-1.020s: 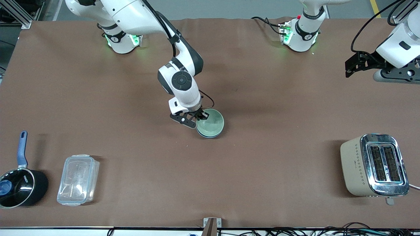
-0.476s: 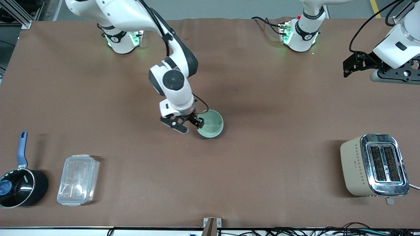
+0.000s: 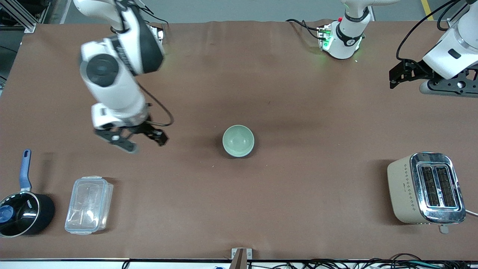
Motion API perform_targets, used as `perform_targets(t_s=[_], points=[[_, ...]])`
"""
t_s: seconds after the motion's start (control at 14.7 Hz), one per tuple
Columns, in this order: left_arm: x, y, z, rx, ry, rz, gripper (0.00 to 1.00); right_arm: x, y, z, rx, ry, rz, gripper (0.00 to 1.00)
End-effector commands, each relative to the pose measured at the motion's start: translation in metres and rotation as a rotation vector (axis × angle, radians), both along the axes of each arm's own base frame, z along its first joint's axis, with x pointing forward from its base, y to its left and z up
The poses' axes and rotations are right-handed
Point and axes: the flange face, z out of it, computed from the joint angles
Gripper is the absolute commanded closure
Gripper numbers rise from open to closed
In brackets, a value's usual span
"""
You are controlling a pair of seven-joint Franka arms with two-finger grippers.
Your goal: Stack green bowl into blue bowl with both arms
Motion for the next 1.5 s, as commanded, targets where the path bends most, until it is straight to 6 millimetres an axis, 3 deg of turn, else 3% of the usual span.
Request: perform_targets(t_s=[0.0, 0.14, 0.27, 0.41, 0.61, 0.68, 0.75, 0.82, 1.02, 1.43], points=[[-0.002, 0.000, 0.004, -0.023, -0.011, 0.011, 0.00, -0.015, -0.073, 0.048, 0.010, -0.002, 0.000, 0.00], [0.001, 0.001, 0.002, -0.032, -0.013, 0.014, 0.00, -0.026, -0.138, 0.089, 0.018, -0.003, 0.020, 0.00], [0.002, 0.000, 0.001, -0.043, -0.011, 0.016, 0.00, -0.036, -0.191, 0.123, 0.025, 0.024, 0.074, 0.00], [0.001, 0.000, 0.003, -0.041, -0.014, 0.015, 0.00, -0.043, -0.228, 0.153, 0.024, 0.027, 0.129, 0.00], [0.002, 0.000, 0.001, -0.036, -0.010, 0.009, 0.00, -0.051, -0.274, 0.181, 0.040, 0.006, 0.238, 0.00], [0.002, 0.001, 0.001, -0.031, -0.011, 0.006, 0.00, -0.053, -0.276, 0.196, 0.046, -0.016, 0.274, 0.00], [0.002, 0.001, 0.004, -0.031, -0.019, 0.004, 0.00, -0.055, -0.276, 0.199, 0.054, -0.006, 0.282, 0.00], [0.006, -0.001, 0.007, -0.033, -0.026, 0.000, 0.00, -0.054, -0.277, 0.195, 0.057, 0.005, 0.284, 0.00], [0.011, 0.000, 0.008, -0.033, -0.025, 0.001, 0.00, -0.054, -0.249, 0.189, 0.056, 0.041, 0.323, 0.00], [0.011, 0.001, 0.009, 0.004, -0.034, -0.007, 0.00, -0.052, -0.243, 0.181, 0.061, 0.056, 0.333, 0.00]])
